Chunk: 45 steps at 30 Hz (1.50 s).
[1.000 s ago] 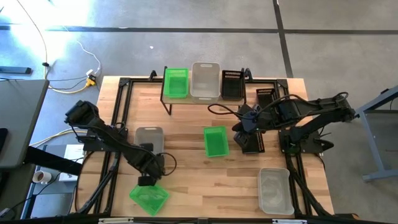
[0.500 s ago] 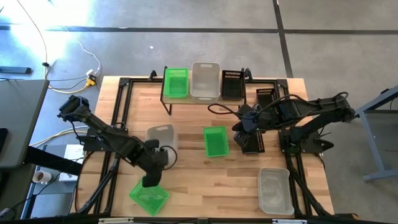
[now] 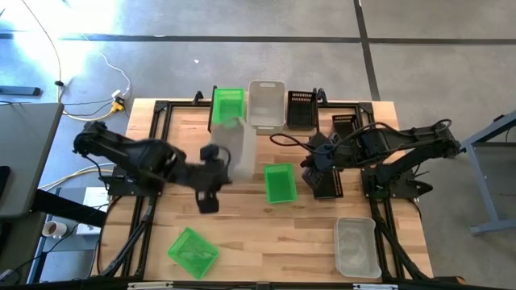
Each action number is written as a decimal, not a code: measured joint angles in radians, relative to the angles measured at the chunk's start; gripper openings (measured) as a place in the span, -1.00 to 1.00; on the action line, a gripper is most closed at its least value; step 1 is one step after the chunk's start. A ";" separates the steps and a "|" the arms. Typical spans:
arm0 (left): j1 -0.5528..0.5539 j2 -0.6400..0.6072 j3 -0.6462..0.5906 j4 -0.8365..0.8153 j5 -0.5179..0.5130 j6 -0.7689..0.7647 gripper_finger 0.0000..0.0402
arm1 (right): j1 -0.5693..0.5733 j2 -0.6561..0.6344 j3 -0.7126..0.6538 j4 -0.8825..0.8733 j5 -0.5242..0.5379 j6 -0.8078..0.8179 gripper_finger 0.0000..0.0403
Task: Stack baskets on shelf by color
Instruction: Stack the left gray bin on the gray bin on the shelf
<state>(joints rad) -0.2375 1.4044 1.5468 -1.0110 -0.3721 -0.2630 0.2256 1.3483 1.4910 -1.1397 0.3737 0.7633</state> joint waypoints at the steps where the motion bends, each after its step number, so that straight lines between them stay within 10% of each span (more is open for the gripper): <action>1: 0.023 0.000 0.018 0.000 -0.017 0.029 -1.00 | 0.000 0.000 0.000 0.000 0.019 0.003 -0.57; 23: 0.488 0.025 0.142 0.295 -0.058 0.717 -1.00 | -0.244 0.000 0.000 0.128 0.122 -0.221 -0.57; 45: 0.689 0.182 0.261 0.254 0.235 0.720 -1.00 | -0.423 0.000 0.000 0.126 0.042 -0.274 -0.57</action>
<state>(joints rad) 0.4516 1.5868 1.8075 -0.7573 -0.1373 0.4571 -0.1970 1.3479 1.4910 -1.0142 0.4157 0.4889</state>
